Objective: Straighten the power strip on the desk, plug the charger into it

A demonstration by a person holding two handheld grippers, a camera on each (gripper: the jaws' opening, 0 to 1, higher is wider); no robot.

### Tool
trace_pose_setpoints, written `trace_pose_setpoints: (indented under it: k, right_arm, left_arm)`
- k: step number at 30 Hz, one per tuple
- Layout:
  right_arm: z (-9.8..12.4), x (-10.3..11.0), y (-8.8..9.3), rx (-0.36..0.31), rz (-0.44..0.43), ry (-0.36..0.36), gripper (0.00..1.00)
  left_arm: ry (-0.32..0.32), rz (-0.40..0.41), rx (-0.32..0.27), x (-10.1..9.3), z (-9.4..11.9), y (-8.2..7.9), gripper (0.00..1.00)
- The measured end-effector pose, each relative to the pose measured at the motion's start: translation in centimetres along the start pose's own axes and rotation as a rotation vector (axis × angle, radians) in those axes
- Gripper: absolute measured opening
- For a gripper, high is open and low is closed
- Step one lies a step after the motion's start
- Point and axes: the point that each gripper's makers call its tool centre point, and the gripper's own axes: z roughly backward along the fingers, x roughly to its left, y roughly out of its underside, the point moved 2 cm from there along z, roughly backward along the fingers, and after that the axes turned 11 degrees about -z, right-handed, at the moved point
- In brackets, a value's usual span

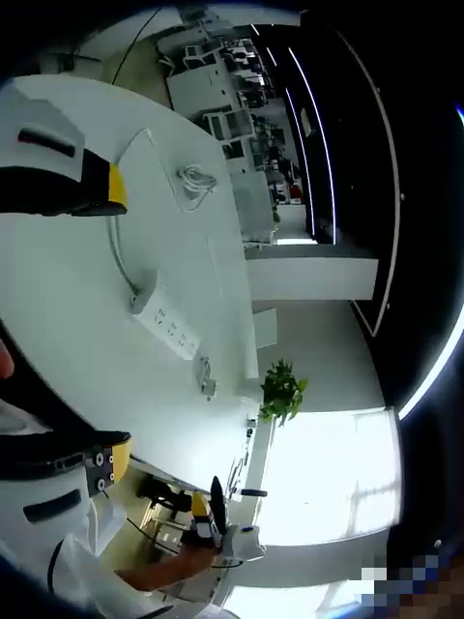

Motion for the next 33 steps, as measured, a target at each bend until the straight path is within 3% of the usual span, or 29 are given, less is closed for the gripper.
trace_pose_setpoints:
  k: [33]
  right_arm:
    - [-0.37,0.53,-0.3,-0.01,0.007,-0.006,0.67]
  left_arm:
    - [0.016,0.002,-0.013,-0.03,-0.03,0.01,0.93]
